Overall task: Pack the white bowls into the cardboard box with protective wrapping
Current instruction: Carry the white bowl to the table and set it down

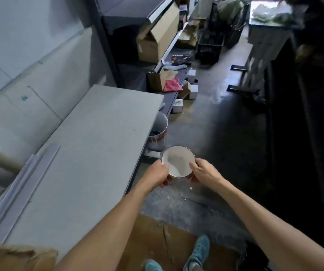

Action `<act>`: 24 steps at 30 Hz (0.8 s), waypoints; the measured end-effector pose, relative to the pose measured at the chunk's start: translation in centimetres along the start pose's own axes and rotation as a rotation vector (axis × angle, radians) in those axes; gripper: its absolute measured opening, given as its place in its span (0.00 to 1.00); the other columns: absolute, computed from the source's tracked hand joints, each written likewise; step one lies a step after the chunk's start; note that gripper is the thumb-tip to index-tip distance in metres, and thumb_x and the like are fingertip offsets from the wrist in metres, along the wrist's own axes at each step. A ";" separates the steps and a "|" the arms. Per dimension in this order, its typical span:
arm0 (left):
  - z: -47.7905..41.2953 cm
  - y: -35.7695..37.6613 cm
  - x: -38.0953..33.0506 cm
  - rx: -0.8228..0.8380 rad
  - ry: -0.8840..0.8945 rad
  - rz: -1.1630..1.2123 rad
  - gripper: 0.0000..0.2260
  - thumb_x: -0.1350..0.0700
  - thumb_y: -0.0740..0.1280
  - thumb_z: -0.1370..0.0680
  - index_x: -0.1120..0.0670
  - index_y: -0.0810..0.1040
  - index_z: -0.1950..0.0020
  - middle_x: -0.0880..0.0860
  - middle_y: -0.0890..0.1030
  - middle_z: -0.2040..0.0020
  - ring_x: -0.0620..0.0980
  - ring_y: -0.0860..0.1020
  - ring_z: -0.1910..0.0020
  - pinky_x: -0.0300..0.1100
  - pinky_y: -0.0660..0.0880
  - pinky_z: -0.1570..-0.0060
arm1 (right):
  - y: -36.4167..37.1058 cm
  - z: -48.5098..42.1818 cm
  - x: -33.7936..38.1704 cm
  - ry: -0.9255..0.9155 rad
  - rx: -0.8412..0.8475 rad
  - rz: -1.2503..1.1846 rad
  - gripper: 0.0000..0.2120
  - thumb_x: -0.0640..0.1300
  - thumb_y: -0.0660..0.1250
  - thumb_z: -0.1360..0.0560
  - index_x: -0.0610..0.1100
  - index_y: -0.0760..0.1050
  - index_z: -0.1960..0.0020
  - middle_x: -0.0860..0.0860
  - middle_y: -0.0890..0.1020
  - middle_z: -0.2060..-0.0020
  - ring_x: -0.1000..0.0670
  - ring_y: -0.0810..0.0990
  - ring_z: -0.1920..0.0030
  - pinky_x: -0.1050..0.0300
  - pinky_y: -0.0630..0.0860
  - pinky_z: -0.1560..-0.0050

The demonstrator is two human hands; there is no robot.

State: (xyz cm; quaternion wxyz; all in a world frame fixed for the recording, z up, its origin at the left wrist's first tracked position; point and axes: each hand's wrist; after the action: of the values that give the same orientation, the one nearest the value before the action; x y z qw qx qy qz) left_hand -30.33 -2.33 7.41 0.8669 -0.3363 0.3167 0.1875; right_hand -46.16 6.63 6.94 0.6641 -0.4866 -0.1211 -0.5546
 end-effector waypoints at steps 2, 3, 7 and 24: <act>-1.4 2.7 -2.8 0.031 0.026 -0.030 0.14 0.57 0.53 0.22 0.60 0.74 0.44 0.58 0.84 0.60 0.53 0.80 0.70 0.44 0.78 0.69 | -3.4 0.1 -1.9 0.021 -0.061 -0.012 0.12 0.47 0.55 0.20 0.43 0.73 0.56 0.51 0.85 0.66 0.49 0.84 0.65 0.53 0.80 0.59; -1.9 4.1 -4.3 0.049 0.041 -0.049 0.13 0.57 0.53 0.22 0.60 0.74 0.45 0.58 0.84 0.61 0.54 0.79 0.70 0.45 0.78 0.68 | -5.0 0.0 -3.0 0.033 -0.092 -0.012 0.12 0.47 0.55 0.19 0.43 0.73 0.56 0.51 0.84 0.68 0.51 0.83 0.68 0.55 0.79 0.60; -3.5 9.3 -10.0 0.129 0.124 -0.099 0.10 0.59 0.53 0.22 0.57 0.74 0.52 0.57 0.84 0.61 0.53 0.78 0.71 0.44 0.76 0.66 | -11.1 -0.3 -7.4 0.091 -0.161 -0.055 0.16 0.52 0.54 0.24 0.42 0.74 0.57 0.49 0.84 0.65 0.46 0.84 0.63 0.44 0.82 0.52; -7.1 19.5 -23.5 0.287 0.245 -0.289 0.09 0.57 0.54 0.23 0.54 0.72 0.57 0.56 0.84 0.60 0.53 0.78 0.66 0.46 0.78 0.61 | -23.4 -0.4 -16.0 0.223 -0.343 -0.204 0.13 0.47 0.53 0.19 0.43 0.75 0.48 0.48 0.85 0.61 0.50 0.85 0.64 0.51 0.84 0.54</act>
State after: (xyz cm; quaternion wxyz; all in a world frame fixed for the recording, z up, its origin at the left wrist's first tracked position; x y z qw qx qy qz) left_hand -60.95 3.84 10.15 0.8786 -0.2718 0.3916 -0.0274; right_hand -71.99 18.31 7.51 0.5216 -0.5130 0.0006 -0.6817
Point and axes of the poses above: each hand's wrist, its own z-axis away from the middle knuckle, its own y-axis out of the palm, x = y × z
